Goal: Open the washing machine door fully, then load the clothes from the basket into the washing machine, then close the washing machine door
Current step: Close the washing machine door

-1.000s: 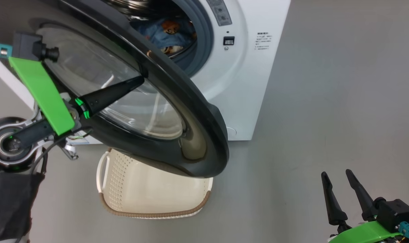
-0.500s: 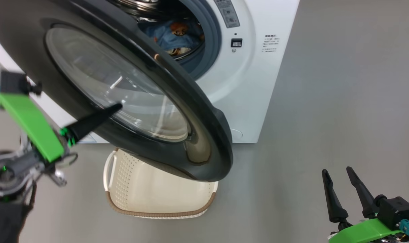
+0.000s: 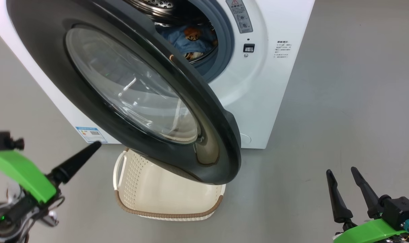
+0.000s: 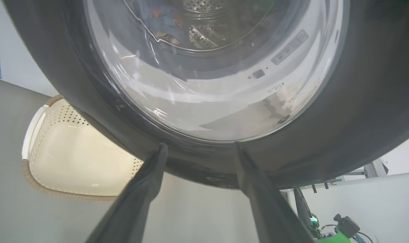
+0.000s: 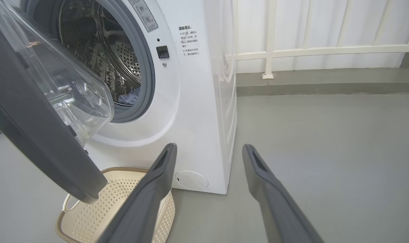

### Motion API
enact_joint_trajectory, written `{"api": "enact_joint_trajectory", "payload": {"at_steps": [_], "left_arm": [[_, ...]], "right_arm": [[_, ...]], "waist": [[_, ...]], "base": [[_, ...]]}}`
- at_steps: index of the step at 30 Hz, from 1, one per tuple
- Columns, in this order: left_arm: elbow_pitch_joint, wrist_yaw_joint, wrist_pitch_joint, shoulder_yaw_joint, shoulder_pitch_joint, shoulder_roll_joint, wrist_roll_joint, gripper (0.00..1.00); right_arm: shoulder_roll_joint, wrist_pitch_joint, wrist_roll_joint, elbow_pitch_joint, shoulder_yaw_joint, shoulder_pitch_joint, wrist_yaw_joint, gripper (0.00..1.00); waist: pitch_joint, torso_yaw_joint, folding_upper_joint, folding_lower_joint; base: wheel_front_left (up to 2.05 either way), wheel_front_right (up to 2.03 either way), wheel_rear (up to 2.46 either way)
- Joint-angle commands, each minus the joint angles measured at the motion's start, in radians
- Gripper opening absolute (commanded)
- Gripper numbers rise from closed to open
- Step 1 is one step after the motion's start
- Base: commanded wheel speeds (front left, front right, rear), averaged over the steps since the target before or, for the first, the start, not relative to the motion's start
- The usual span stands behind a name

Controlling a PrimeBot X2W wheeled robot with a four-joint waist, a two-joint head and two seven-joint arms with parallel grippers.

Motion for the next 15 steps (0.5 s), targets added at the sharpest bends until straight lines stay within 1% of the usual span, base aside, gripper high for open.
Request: {"api": "enact_joint_trajectory", "payload": {"at_steps": [1, 3, 5, 8, 10, 15], "left_arm": [[-0.012, -0.003, -0.021, 0.040, -0.011, 0.055, 0.015, 1.00], [-0.001, -0.003, -0.062, 0.034, 0.013, 0.059, 0.019, 1.00], [0.006, -0.003, -0.102, 0.013, 0.037, 0.075, 0.046, 1.00], [0.024, -0.003, -0.174, -0.015, 0.069, 0.080, 0.062, 1.00], [0.035, -0.003, -0.224, -0.030, 0.089, 0.074, 0.053, 1.00], [0.055, -0.003, -0.334, -0.084, 0.139, 0.089, 0.068, 1.00]], "right_arm": [[-0.016, -0.005, -0.005, -0.024, 0.019, 0.005, 0.002, 1.00], [-0.020, -0.005, -0.003, -0.023, 0.018, 0.006, 0.002, 1.00], [-0.022, -0.005, -0.002, -0.023, 0.014, 0.010, 0.002, 1.00], [-0.025, -0.005, -0.003, -0.024, 0.006, 0.020, 0.002, 1.00], [-0.028, -0.005, -0.001, -0.023, 0.001, 0.026, 0.002, 1.00], [-0.031, -0.005, -0.001, -0.025, -0.009, 0.040, 0.002, 1.00]], "waist": [[0.000, -0.001, 0.0000, 0.0000], [-0.001, -0.004, 0.0000, 0.0000], [-0.003, -0.008, 0.0000, 0.0000], [-0.006, -0.016, 0.0000, 0.0000], [-0.009, -0.023, 0.0000, 0.0000], [-0.013, -0.046, 0.0000, 0.0000]], "base": [[0.00, 0.00, 0.00], [0.00, 0.00, 0.00], [0.00, 0.00, 0.00], [0.00, 0.00, 0.00], [0.00, 0.00, 0.00], [0.00, 0.00, 0.00]]}}
